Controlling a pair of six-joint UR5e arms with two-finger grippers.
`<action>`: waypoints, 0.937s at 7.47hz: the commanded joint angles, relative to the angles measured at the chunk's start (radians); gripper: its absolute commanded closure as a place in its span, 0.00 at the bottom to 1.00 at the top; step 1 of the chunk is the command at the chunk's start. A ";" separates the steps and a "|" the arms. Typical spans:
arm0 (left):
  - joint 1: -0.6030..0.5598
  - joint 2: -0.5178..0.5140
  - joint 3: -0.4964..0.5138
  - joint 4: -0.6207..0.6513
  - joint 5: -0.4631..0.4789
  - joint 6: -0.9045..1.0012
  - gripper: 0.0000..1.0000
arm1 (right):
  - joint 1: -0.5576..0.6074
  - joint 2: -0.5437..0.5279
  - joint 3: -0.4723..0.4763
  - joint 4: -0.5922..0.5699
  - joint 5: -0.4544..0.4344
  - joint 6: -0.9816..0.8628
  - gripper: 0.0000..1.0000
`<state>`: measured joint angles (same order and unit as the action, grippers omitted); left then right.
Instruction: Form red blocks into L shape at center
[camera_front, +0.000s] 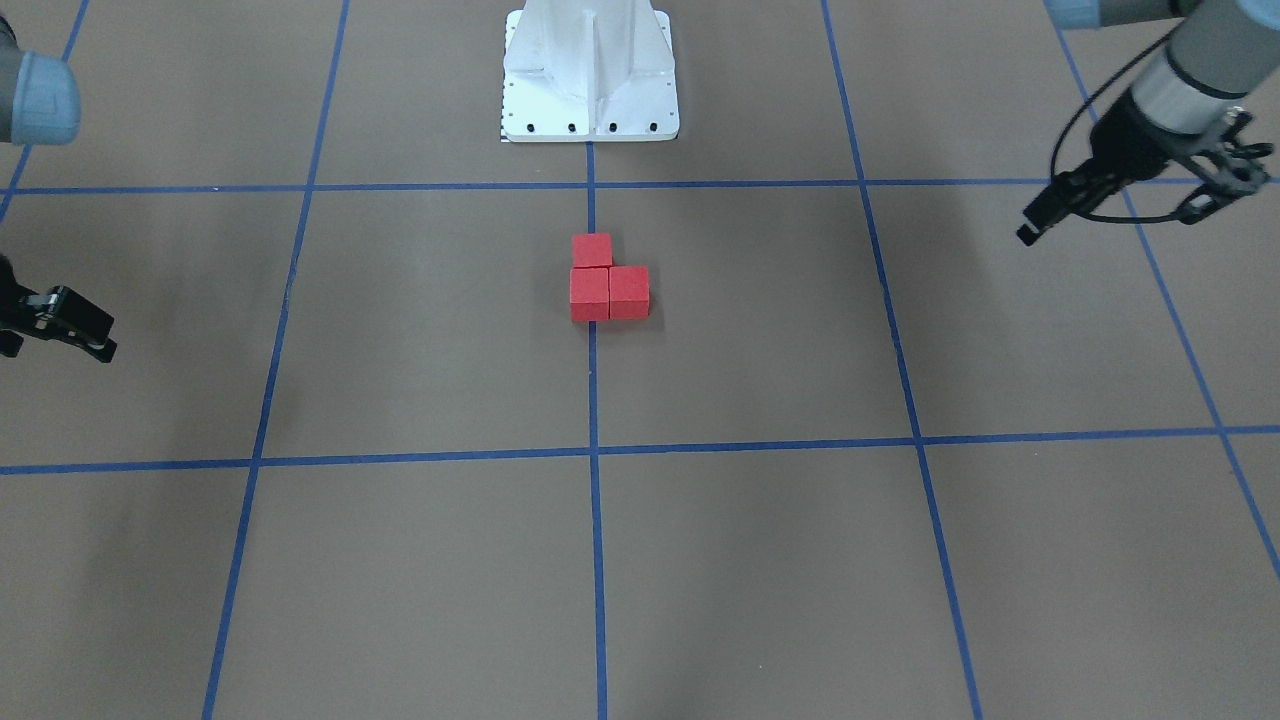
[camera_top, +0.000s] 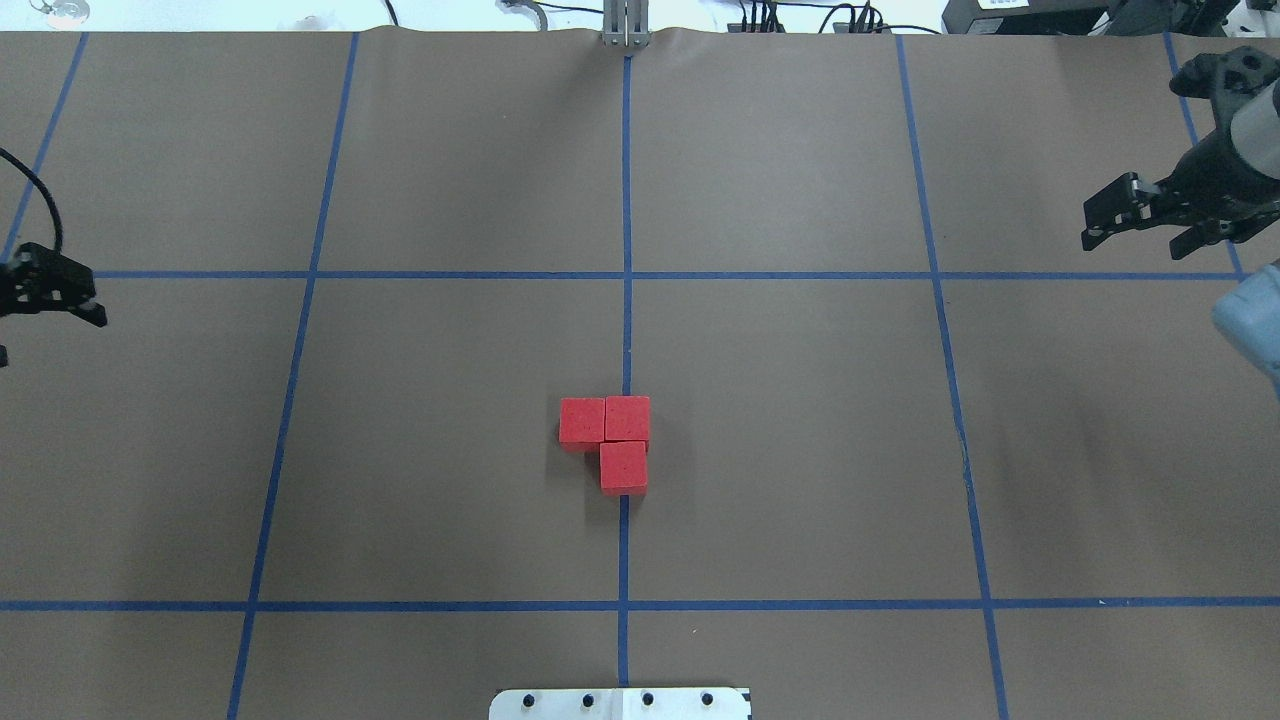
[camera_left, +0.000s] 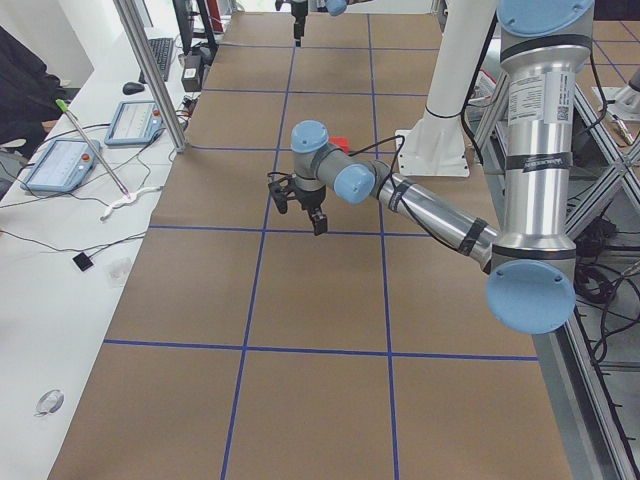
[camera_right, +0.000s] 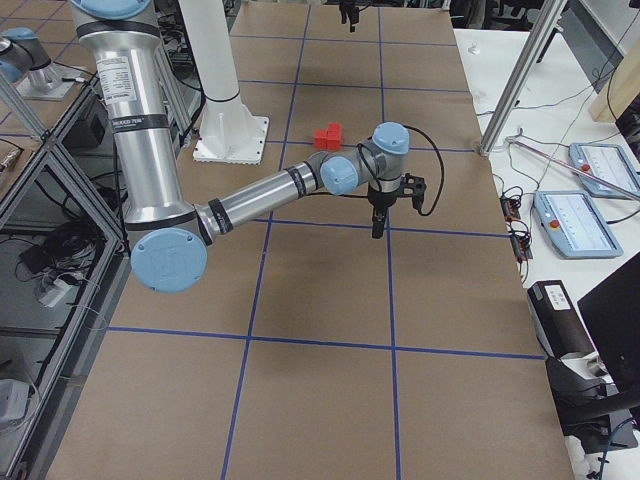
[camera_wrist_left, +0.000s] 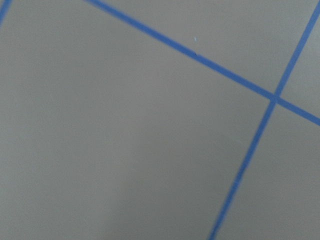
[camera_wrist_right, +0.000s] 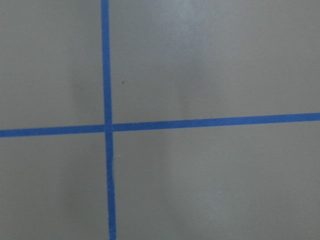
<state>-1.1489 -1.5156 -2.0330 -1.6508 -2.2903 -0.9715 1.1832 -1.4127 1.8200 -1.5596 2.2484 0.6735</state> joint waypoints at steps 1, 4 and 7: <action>-0.209 0.011 0.129 0.008 -0.026 0.460 0.00 | 0.172 -0.081 -0.011 -0.013 0.060 -0.227 0.00; -0.362 -0.011 0.345 -0.004 -0.029 0.890 0.00 | 0.314 -0.118 -0.068 -0.028 0.118 -0.422 0.00; -0.362 -0.012 0.317 0.000 -0.069 0.881 0.00 | 0.338 -0.055 -0.073 -0.150 0.119 -0.538 0.00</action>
<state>-1.5081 -1.5256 -1.7095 -1.6525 -2.3429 -0.0924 1.5011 -1.4880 1.7450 -1.6615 2.3671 0.1852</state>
